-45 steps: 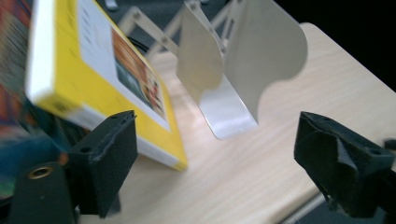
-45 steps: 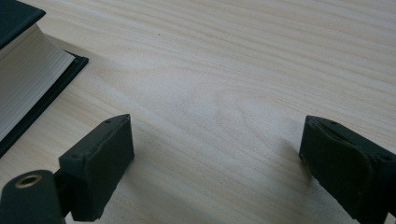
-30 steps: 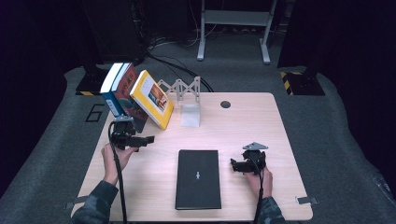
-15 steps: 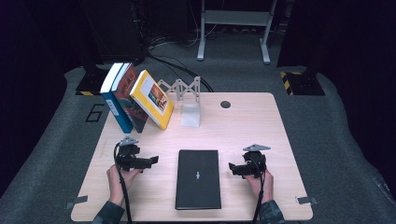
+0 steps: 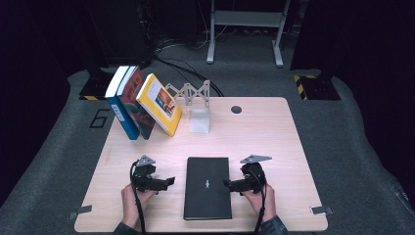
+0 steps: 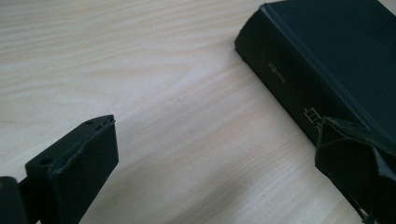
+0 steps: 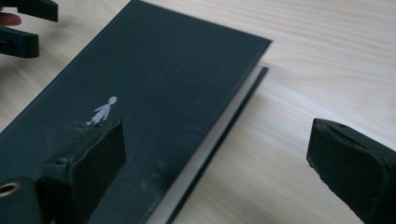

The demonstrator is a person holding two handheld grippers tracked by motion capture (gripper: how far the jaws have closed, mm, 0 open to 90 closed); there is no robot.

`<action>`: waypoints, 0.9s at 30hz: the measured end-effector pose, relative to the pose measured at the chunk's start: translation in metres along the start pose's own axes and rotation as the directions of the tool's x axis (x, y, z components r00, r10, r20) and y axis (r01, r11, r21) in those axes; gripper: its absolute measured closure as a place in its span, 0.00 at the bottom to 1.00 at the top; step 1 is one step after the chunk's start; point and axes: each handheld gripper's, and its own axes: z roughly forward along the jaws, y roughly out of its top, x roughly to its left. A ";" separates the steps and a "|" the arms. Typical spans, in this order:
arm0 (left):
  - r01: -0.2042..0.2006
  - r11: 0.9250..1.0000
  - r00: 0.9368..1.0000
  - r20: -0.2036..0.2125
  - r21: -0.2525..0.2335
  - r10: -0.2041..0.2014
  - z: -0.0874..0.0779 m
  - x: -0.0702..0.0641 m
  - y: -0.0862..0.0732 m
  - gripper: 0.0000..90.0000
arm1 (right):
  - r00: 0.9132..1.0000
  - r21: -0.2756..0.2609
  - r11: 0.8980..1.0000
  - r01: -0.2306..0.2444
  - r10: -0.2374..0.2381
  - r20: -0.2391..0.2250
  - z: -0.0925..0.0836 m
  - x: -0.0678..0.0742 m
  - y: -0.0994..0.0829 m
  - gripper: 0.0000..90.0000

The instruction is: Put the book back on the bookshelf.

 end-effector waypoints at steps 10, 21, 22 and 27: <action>-0.020 1.000 1.000 0.006 0.014 0.020 0.012 -0.015 -0.009 0.00 | 1.000 0.077 0.997 0.008 -0.006 -0.024 0.016 0.013 -0.002 0.23; -0.079 0.996 0.997 -0.007 0.037 0.079 0.016 -0.028 -0.012 0.00 | 0.999 0.081 0.997 0.004 0.000 -0.053 0.017 0.017 -0.001 0.34; -0.080 0.996 0.997 -0.007 0.033 0.081 0.017 -0.029 -0.012 0.00 | 0.999 0.082 0.997 0.004 0.000 -0.052 0.017 0.017 -0.001 0.34; -0.096 0.995 0.995 -0.016 0.036 0.097 0.020 -0.033 -0.012 0.00 | 0.998 0.075 0.997 -0.005 0.010 -0.061 0.019 0.015 -0.001 0.35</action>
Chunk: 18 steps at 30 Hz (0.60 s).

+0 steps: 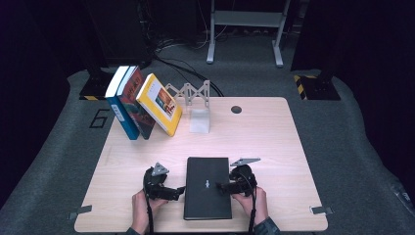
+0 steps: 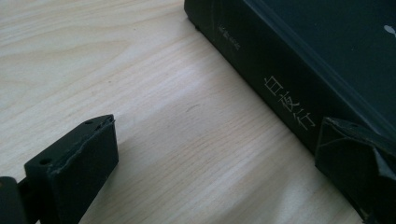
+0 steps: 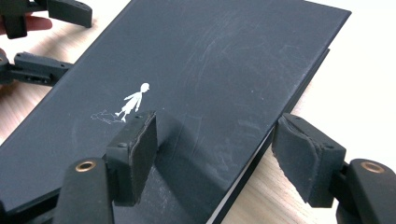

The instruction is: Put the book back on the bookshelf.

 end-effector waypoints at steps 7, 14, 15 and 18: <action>0.020 1.000 1.000 -0.003 -0.013 -0.020 0.001 -0.002 -0.001 0.00 | 1.000 0.005 1.000 -0.006 0.006 -0.022 0.003 -0.003 0.002 0.35; 0.034 0.999 0.999 -0.015 -0.015 -0.035 0.002 -0.003 0.000 0.00 | 1.000 0.016 1.000 -0.005 0.005 -0.007 0.007 -0.006 0.012 0.36; 0.038 0.999 0.999 -0.016 -0.020 -0.038 0.002 -0.003 0.000 0.00 | 1.000 0.024 1.000 0.004 -0.004 -0.007 0.008 -0.008 0.015 0.36; 0.034 0.999 0.999 -0.014 -0.015 -0.034 0.003 -0.002 0.002 0.00 | 1.000 0.030 1.000 0.007 -0.007 0.004 0.011 -0.009 0.021 0.37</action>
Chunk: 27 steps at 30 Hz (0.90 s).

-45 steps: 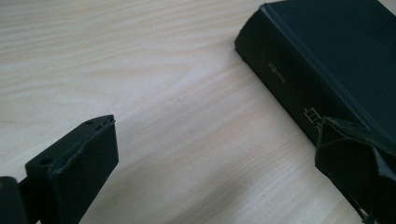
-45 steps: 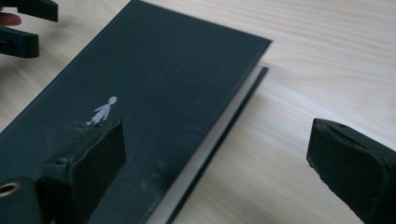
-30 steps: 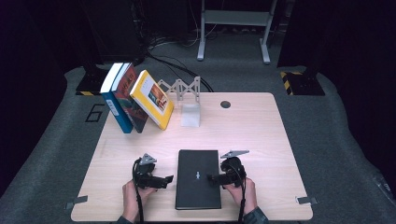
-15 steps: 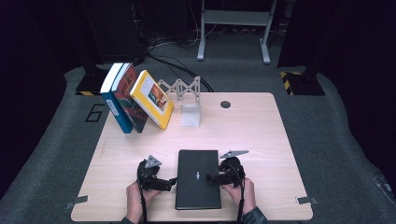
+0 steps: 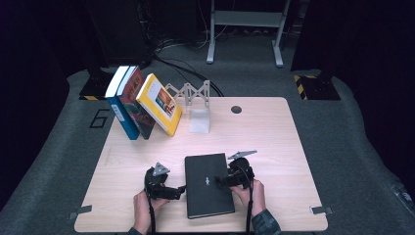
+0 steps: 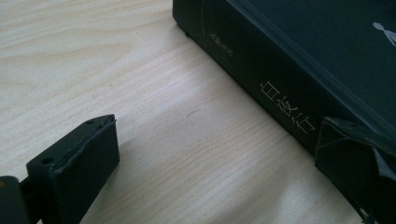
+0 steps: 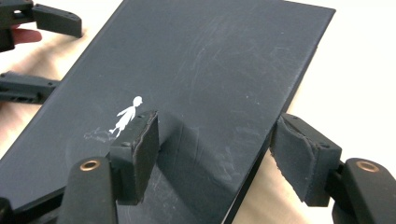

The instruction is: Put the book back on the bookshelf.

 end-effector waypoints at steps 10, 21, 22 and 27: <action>0.003 1.000 1.000 -0.013 0.019 -0.003 0.007 0.003 0.010 0.00 | 0.998 0.027 0.997 0.067 -0.067 0.002 0.011 -0.014 0.025 0.38; 0.028 1.000 1.000 -0.004 0.010 -0.028 0.005 0.008 0.014 0.00 | 0.996 0.009 0.996 0.089 -0.088 -0.019 -0.007 -0.008 0.016 0.30; 0.012 1.000 1.000 -0.005 0.011 -0.012 0.003 0.008 0.014 0.00 | 0.995 0.004 0.995 0.103 -0.103 -0.001 -0.012 -0.004 0.011 0.30; 0.007 1.000 1.000 -0.006 -0.014 -0.007 -0.001 0.004 0.016 0.00 | 0.996 0.004 0.996 0.087 -0.087 0.037 -0.017 0.008 -0.004 0.18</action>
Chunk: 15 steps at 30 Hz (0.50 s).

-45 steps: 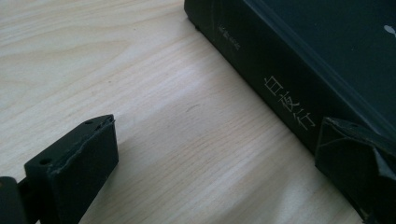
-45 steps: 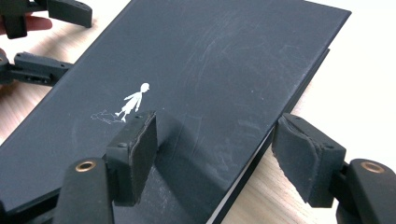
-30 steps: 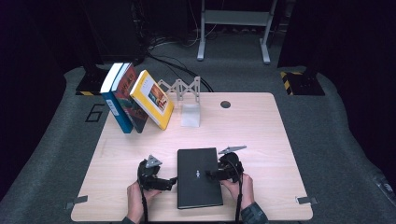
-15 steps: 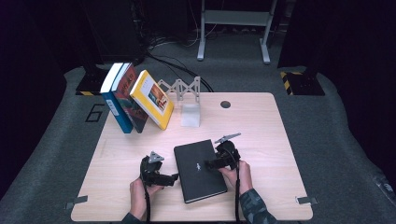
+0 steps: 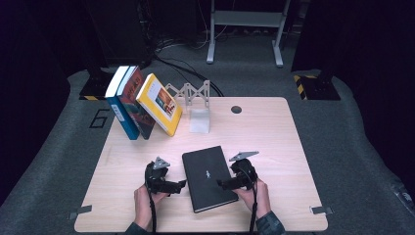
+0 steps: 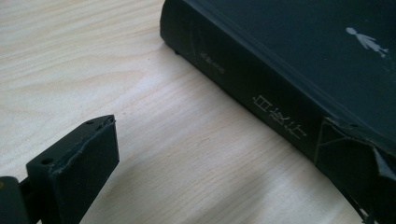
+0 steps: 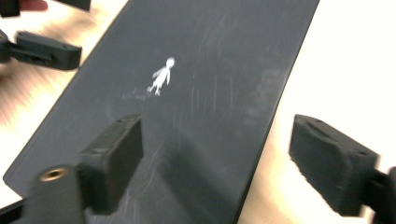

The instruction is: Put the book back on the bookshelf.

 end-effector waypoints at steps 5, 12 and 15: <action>-0.015 1.000 1.000 0.010 0.027 0.015 0.003 -0.003 0.001 0.00 | 0.999 0.027 1.000 0.009 -0.010 0.049 0.006 0.004 -0.004 0.25; -0.013 1.000 1.000 -0.001 0.018 0.013 0.006 -0.005 -0.001 0.00 | 0.996 0.026 0.999 0.039 -0.041 0.079 0.007 0.010 0.002 0.36; -0.011 1.000 1.000 -0.004 0.014 0.011 0.006 -0.005 -0.001 0.00 | 0.996 0.029 0.998 0.049 -0.051 0.072 0.009 0.008 0.005 0.37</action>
